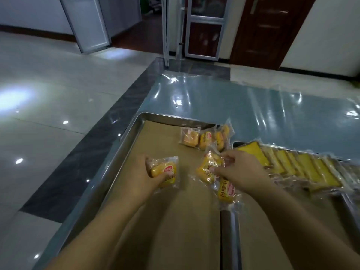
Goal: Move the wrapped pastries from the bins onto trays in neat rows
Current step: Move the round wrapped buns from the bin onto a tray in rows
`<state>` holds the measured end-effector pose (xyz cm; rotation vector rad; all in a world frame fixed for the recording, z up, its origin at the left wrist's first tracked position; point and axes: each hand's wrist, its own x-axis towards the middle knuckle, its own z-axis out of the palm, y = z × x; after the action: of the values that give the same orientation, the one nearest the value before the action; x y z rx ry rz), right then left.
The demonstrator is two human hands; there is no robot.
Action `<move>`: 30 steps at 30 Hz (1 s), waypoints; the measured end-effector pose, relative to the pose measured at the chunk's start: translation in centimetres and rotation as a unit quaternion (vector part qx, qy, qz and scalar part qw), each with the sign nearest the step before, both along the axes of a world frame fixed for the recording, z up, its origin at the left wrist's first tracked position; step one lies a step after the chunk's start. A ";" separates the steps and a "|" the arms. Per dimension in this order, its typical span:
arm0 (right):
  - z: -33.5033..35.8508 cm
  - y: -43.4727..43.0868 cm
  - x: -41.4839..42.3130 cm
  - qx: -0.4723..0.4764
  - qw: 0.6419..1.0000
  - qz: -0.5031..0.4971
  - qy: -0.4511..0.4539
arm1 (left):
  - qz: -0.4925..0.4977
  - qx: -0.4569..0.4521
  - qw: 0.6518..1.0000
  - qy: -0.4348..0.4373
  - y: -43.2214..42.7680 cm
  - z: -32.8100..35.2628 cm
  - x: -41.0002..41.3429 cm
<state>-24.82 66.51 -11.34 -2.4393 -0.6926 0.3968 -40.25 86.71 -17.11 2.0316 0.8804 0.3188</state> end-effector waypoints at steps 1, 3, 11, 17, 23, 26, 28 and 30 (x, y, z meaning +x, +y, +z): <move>0.0 1.6 0.2 -0.009 1.000 0.003 0.000 | -0.004 0.007 1.000 -0.002 1.5 0.0 0.2; -0.3 4.7 0.6 -0.024 1.000 0.009 0.004 | 0.000 0.022 1.000 -0.004 4.2 0.0 0.9; -2.2 16.6 5.9 -0.071 0.996 0.043 0.022 | 0.003 0.164 0.986 -0.030 12.3 -1.6 7.4; -5.1 23.4 10.9 -0.097 0.990 0.074 0.076 | 0.021 0.291 0.956 -0.022 16.2 -4.8 12.2; -7.5 25.2 12.8 -0.011 0.982 0.079 0.172 | -0.044 0.306 0.951 -0.017 16.3 -7.3 13.5; -7.8 23.9 13.2 0.025 0.982 0.062 0.175 | -0.094 0.238 0.967 0.004 16.2 -8.3 12.8; -8.1 22.8 13.4 0.048 0.982 0.055 0.172 | -0.120 0.226 0.967 0.000 16.0 -8.5 12.2; -8.5 22.0 13.2 0.051 0.988 0.034 0.144 | -0.133 0.232 0.964 -0.010 15.5 -8.6 11.9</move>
<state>-11.63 88.48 -19.89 -2.2074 -0.6543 0.7077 -28.33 102.26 -25.70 2.5414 0.5406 0.4230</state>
